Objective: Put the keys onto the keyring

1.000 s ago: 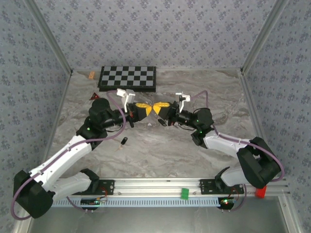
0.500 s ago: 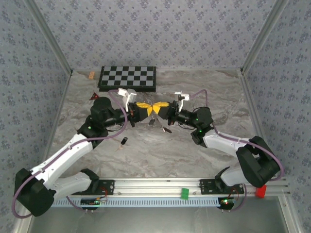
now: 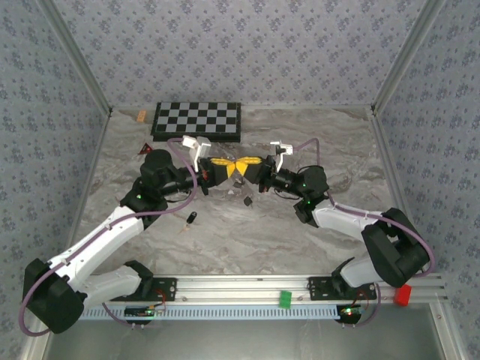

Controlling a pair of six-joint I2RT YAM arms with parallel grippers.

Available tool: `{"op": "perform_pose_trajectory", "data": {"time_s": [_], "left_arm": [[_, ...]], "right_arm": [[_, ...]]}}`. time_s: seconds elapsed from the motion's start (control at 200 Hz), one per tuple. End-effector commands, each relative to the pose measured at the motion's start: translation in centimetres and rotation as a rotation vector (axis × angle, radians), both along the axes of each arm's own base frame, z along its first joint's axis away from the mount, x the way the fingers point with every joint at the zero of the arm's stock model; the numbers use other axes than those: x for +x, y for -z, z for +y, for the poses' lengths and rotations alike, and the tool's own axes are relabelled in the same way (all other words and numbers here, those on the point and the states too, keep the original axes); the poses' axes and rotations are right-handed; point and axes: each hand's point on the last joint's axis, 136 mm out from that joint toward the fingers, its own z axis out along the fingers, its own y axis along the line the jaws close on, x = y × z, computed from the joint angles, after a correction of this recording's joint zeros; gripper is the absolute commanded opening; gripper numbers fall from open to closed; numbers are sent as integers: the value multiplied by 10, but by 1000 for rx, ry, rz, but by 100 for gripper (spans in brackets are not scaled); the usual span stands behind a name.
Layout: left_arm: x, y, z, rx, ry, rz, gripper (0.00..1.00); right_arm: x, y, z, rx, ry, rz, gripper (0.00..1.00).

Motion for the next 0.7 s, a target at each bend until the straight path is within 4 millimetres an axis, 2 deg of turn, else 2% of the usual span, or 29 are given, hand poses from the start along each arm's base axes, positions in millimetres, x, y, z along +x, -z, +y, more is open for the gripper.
{"op": "perform_pose_trajectory", "data": {"time_s": [0.0,0.05,0.205,0.225,0.335,0.585,0.695], "left_arm": [[-13,-14,-2,19,66,-56,0],[-14,-13,-2,39,77,-61,0],[-17,-11,-1,86,107,-73,0],[-17,-11,-1,90,110,-76,0],[-17,-7,-1,116,120,-80,0],[-17,-8,-7,132,163,-91,0],[-18,-9,-10,134,181,-89,0]], "right_arm": [[4,-2,-5,-19,11,-11,21],[5,1,-8,-54,14,-12,26],[4,8,-15,-227,14,-30,31],[5,15,-16,-267,17,-14,32],[-5,15,-21,-396,27,-64,36],[-20,13,-23,-480,-38,-113,37],[-22,12,-20,-487,-66,-119,32]]}}
